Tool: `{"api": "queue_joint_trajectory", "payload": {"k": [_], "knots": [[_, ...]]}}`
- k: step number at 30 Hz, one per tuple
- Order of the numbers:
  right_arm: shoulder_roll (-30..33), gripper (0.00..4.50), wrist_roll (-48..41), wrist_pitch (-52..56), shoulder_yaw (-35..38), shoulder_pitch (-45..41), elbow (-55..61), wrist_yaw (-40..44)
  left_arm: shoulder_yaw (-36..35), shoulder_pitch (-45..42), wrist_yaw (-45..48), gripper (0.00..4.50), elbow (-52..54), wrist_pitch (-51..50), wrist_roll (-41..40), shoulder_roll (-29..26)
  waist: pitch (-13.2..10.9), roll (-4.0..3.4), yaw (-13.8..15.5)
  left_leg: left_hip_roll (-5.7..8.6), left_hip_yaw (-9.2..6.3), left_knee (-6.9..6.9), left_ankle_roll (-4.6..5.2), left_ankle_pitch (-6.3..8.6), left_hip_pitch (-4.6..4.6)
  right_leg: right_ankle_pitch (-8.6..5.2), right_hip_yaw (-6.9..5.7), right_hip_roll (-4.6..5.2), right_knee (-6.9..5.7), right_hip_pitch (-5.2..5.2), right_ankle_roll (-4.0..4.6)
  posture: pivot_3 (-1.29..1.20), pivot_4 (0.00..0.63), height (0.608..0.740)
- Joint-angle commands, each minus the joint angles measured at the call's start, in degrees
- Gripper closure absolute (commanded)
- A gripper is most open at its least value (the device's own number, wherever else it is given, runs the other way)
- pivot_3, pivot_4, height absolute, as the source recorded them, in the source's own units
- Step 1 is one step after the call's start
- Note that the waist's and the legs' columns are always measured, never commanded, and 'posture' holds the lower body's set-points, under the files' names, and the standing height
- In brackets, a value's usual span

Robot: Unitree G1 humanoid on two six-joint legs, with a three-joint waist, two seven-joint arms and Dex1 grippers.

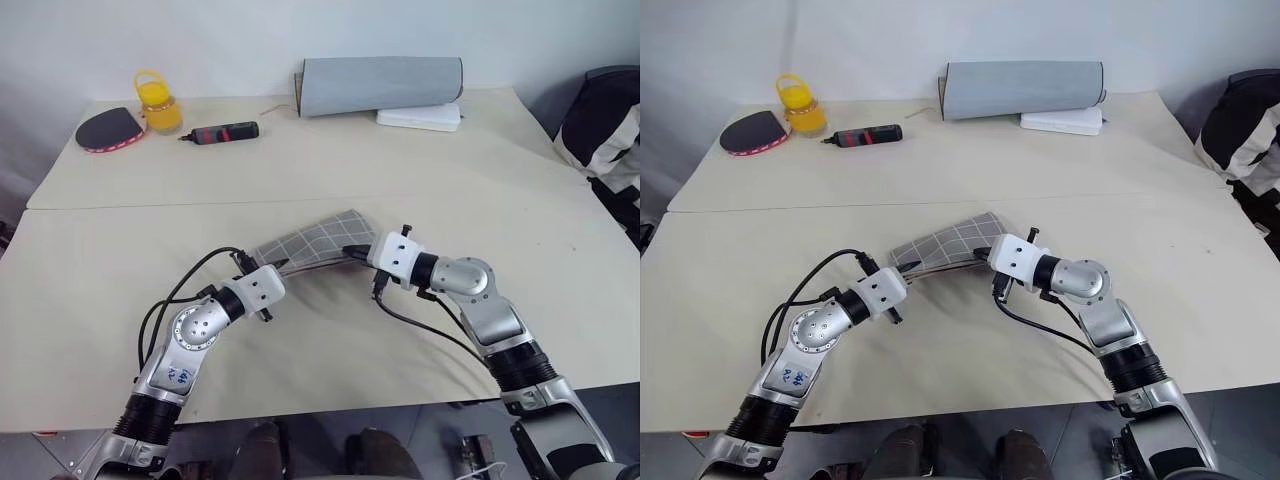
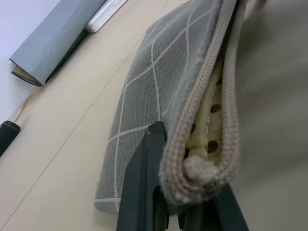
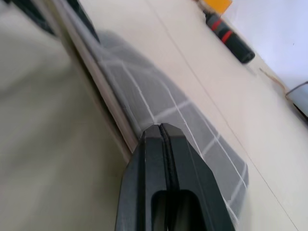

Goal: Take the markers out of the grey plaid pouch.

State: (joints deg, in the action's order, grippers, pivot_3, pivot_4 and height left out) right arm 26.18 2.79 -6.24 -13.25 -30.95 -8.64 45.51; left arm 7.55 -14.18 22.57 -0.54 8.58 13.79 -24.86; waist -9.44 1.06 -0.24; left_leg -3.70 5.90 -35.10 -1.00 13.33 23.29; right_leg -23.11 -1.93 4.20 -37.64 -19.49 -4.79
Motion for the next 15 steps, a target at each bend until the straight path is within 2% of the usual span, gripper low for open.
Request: {"api": "queue_joint_trajectory", "payload": {"k": [1,4,8,15], "knots": [[-1.39,4.48,-6.56,0.23,2.57,0.40,4.62,2.03,-0.38,-0.07,-0.40,4.50,2.11,0.02,-0.47,0.27,0.00,0.00,0.01,-0.01,0.00,0.00,0.00,0.00,0.00,0.00,0.00,0.00,0.00,0.00,0.00,0.00,0.150,0.740],[-0.58,4.48,-9.95,-0.42,2.21,2.22,7.74,5.57,-0.38,-0.15,-0.49,4.50,2.04,-0.04,-0.43,0.29,0.00,0.00,0.02,-0.01,0.00,0.00,0.00,0.00,0.00,0.00,0.01,-0.01,-0.02,0.00,0.00,0.00,0.150,0.740],[0.78,4.48,-5.09,-2.97,0.66,2.48,4.75,4.08,-0.14,-0.40,-0.33,4.50,2.02,0.22,-0.39,0.25,0.00,0.00,0.10,0.01,-0.02,-0.05,0.02,0.01,0.00,0.00,0.00,0.02,-0.01,0.01,0.00,0.00,0.150,0.740],[0.35,4.48,-2.48,-5.32,1.24,2.33,0.45,2.06,0.22,-0.11,-0.31,4.50,2.65,-0.05,-0.31,0.51,0.00,0.00,0.02,-0.01,0.04,-0.04,0.01,0.01,-0.03,0.00,0.07,-0.01,-0.01,0.00,0.00,0.00,0.150,0.740]]}}
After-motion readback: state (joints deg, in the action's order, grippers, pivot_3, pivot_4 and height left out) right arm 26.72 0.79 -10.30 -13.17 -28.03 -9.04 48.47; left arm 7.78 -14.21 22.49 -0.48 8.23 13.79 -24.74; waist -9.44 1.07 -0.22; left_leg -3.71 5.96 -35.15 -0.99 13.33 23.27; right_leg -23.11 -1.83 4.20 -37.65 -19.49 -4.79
